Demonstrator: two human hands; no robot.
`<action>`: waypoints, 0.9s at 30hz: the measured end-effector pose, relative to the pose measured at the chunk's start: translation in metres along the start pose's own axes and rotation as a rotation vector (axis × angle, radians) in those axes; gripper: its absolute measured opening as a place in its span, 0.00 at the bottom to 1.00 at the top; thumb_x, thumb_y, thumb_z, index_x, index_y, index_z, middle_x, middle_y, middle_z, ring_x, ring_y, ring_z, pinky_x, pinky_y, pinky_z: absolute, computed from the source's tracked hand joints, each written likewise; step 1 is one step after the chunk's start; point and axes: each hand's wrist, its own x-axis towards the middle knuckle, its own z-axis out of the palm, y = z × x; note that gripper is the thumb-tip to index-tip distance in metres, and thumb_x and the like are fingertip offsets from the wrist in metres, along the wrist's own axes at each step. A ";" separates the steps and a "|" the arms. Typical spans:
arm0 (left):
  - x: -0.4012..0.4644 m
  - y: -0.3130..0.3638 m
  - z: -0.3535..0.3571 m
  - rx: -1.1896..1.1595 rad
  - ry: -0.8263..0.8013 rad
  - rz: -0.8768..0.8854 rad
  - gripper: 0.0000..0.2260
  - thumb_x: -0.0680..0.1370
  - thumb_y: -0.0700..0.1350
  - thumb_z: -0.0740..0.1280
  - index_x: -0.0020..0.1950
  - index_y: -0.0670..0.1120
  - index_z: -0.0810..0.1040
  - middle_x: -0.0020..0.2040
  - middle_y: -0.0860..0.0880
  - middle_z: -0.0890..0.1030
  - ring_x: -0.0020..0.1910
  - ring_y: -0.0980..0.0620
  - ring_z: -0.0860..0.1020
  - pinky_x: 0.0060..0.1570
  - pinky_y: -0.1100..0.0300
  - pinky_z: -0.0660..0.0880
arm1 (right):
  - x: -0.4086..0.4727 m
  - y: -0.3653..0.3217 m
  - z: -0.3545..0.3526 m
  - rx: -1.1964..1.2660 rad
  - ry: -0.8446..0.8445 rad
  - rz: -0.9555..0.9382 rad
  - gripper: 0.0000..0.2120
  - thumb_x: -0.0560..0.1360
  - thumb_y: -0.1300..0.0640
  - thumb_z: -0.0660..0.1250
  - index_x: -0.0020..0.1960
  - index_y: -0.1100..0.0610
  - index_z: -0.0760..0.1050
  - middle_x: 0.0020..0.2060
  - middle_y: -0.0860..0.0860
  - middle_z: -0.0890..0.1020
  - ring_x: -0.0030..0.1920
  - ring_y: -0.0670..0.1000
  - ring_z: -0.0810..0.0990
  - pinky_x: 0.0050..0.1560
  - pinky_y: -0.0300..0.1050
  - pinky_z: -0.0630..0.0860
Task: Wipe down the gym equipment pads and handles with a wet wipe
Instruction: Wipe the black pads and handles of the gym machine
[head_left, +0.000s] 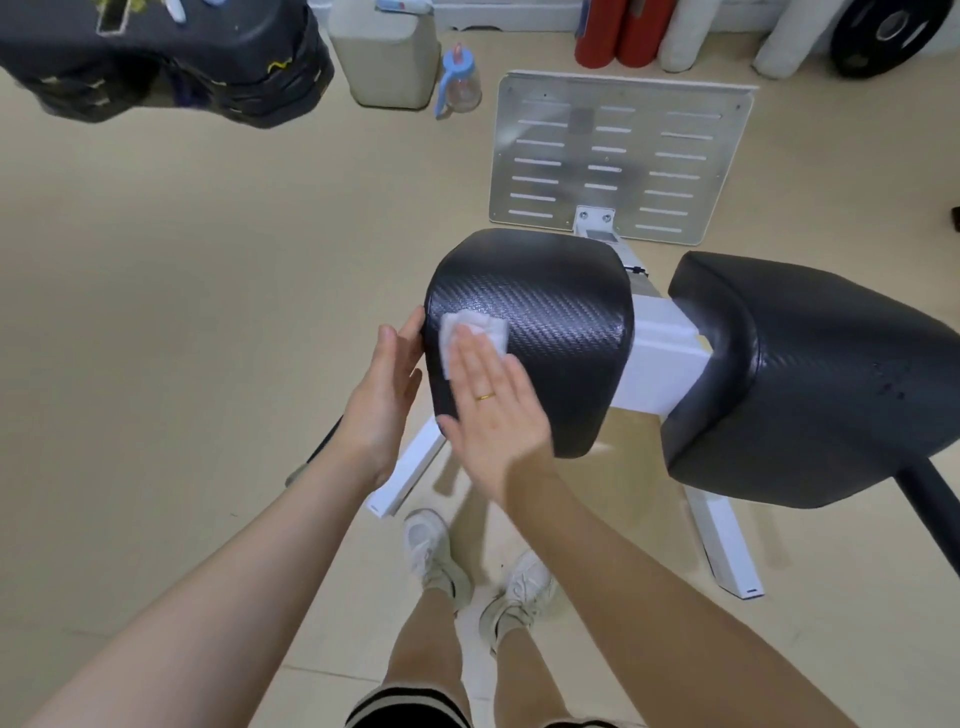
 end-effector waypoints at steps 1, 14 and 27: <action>0.000 -0.001 0.000 0.009 -0.004 0.007 0.24 0.82 0.57 0.39 0.74 0.55 0.60 0.73 0.58 0.64 0.72 0.63 0.60 0.74 0.58 0.52 | -0.004 0.013 0.001 0.057 0.038 0.043 0.35 0.76 0.44 0.50 0.76 0.62 0.47 0.75 0.53 0.55 0.74 0.51 0.53 0.73 0.47 0.41; 0.001 -0.004 -0.018 0.081 -0.207 0.034 0.20 0.81 0.58 0.37 0.67 0.66 0.61 0.72 0.62 0.63 0.72 0.64 0.59 0.72 0.58 0.52 | -0.023 0.001 0.027 0.099 0.259 0.357 0.36 0.74 0.44 0.61 0.72 0.65 0.56 0.72 0.60 0.61 0.72 0.58 0.58 0.73 0.51 0.52; -0.004 -0.032 -0.046 0.212 -0.397 -0.025 0.16 0.80 0.58 0.41 0.61 0.69 0.63 0.62 0.70 0.69 0.60 0.74 0.69 0.60 0.77 0.65 | -0.015 -0.047 0.054 -0.089 0.362 0.280 0.30 0.74 0.45 0.63 0.71 0.60 0.64 0.70 0.53 0.65 0.70 0.52 0.65 0.70 0.48 0.60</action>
